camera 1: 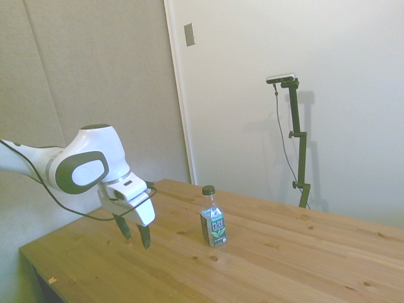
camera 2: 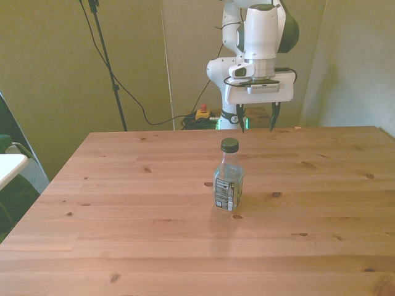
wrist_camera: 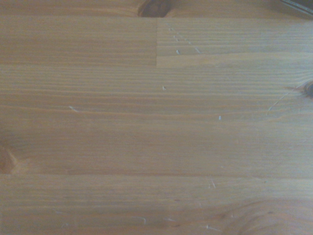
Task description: Knock down the bottle
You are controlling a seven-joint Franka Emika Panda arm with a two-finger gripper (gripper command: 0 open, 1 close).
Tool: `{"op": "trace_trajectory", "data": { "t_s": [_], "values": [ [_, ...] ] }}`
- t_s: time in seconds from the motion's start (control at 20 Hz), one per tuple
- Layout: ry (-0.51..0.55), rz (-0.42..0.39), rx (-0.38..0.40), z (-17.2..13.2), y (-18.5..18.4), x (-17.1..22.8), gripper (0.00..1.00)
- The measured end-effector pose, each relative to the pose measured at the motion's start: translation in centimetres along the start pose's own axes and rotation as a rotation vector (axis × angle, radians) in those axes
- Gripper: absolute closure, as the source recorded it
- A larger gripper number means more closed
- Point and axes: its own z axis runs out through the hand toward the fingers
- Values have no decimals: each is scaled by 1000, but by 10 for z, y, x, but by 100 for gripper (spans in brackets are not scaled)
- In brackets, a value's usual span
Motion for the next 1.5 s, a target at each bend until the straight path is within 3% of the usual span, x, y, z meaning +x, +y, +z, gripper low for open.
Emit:
{"op": "trace_trajectory", "data": {
  "t_s": [0.1, 0.15, 0.4, 0.65, 1.1, 1.5],
  "values": [
    [0, 4, 0, 0, -1, 0, 0],
    [4, 14, 2, -1, -5, -1, 100],
    [24, 132, 43, -23, -35, 1, 100],
    [52, 236, 83, -40, -51, 32, 100],
    [114, 373, 83, -21, -62, 100, 100],
    [146, 448, 81, -21, -59, 147, 100]
  ]
}}
